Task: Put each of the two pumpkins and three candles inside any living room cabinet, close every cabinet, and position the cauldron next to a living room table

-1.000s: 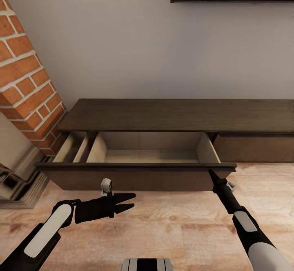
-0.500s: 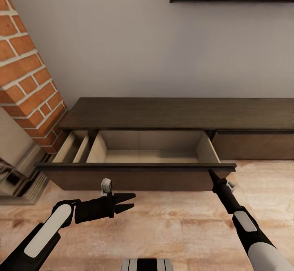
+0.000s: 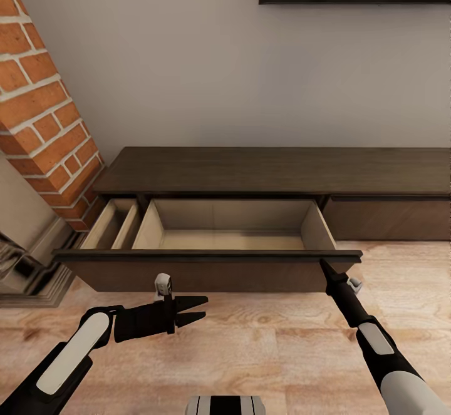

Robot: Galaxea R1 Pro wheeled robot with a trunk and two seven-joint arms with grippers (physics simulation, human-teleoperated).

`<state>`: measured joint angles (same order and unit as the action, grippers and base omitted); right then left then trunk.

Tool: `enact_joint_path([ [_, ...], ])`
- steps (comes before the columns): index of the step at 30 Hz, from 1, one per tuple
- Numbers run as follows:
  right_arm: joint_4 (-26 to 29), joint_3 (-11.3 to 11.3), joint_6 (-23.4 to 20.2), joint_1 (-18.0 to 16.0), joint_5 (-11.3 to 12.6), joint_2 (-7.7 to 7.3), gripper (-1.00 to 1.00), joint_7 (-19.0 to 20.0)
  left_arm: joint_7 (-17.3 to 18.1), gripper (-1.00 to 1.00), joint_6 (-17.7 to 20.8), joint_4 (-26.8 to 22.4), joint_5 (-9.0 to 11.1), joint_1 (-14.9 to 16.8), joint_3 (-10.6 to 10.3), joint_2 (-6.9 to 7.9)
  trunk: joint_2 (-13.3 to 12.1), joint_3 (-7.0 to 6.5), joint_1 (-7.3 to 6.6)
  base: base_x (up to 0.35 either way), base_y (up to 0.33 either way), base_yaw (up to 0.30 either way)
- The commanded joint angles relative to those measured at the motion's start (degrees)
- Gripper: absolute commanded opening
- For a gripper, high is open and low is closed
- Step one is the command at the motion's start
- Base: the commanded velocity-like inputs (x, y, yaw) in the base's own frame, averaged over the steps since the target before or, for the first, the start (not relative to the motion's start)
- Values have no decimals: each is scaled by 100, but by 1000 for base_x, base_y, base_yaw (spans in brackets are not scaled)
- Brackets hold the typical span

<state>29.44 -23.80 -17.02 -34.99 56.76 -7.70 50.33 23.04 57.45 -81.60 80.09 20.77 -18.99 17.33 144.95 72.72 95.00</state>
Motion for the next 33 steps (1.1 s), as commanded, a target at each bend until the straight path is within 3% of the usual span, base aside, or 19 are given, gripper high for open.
enact_joint_path([
  [1,-17,218,-56,1,-42,4,-100,38,42,100,3,4,-28,6,-6,5,1,5,-1,-5,0,0],
  [33,-17,218,-64,1,-42,5,-100,22,42,100,-1,4,-28,6,-6,1,1,5,-1,-37,1,0],
])
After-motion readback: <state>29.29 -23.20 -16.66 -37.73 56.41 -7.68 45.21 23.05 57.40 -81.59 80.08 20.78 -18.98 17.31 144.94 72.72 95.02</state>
